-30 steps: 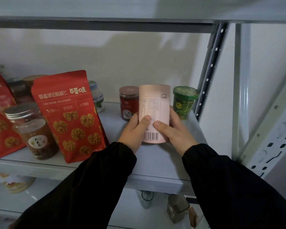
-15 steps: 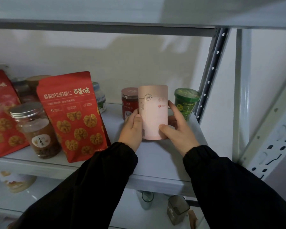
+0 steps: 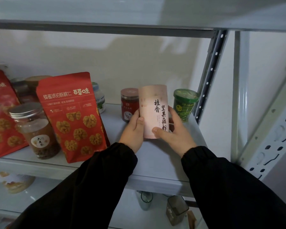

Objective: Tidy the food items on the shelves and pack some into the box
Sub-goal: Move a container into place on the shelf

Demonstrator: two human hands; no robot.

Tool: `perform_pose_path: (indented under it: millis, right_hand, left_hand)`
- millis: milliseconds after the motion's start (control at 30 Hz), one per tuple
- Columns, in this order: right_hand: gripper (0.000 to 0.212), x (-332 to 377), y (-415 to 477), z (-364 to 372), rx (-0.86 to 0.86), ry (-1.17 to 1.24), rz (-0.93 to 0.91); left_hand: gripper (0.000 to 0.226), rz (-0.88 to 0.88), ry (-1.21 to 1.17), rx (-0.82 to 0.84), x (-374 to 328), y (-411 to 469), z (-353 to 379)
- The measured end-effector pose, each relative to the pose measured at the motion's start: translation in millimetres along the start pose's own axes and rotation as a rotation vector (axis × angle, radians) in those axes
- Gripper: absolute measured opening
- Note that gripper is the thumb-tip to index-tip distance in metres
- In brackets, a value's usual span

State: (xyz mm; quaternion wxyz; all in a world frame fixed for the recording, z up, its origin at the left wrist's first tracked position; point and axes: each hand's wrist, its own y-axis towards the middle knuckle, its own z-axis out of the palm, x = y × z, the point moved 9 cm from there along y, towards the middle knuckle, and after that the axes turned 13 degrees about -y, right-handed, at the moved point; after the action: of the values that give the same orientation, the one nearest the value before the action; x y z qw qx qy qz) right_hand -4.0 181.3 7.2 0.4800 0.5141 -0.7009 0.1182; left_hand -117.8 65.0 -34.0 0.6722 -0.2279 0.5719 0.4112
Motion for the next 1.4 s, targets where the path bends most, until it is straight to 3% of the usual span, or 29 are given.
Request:
perform_pose_path:
  millis: [200,367,467,533,600,667,767,833,1067,1400]
  right_hand:
    - [0.096,-7.0,4.9,-2.0,-0.063,-0.068,-0.014]
    - [0.106,-17.6,7.2,0.7,-0.083,-0.204,0.034]
    - [0.117,-27.6,7.2,1.5,-0.079,-0.330,0.121]
    - [0.108,-34.1,6.4,0.1,-0.081,-0.367,0.193]
    - [0.077,-36.3,4.4,-5.6,-0.129,-0.419,0.229]
    - [0.049,-31.9,2.5,-4.9,-0.106,-0.552,0.187]
    - [0.029,-33.3,-4.1,20.6,0.143,-0.673,0.116]
    - [0.036,-36.1,-4.4,33.1,0.254,-0.800,0.085]
    - [0.059,-36.6,18.8,42.2,0.326,-0.988,0.103]
    - [0.069,-50.6,53.5,49.8,0.325,-0.983,0.125]
  left_hand:
    - [0.048,0.056,0.152,-0.007,-20.8,-8.5,5.0]
    - [0.057,0.080,0.538,0.055,-25.2,-10.3,12.2]
    - [0.059,-0.037,0.803,0.141,-7.1,-10.0,16.5]
    - [0.048,-0.115,1.150,0.165,-2.3,-19.1,17.7]
    - [0.050,-0.123,1.327,0.225,2.9,-30.9,19.0]
    - [0.057,-0.121,1.357,0.284,6.3,-43.2,15.6]
    - [0.064,-0.141,1.414,0.372,8.3,-56.7,5.1]
    - [0.066,-0.139,1.447,0.403,9.3,-61.5,1.8]
    - [0.068,-0.136,1.424,0.405,8.2,-61.0,2.0]
    - [0.068,-0.133,1.431,0.402,8.0,-61.3,0.5]
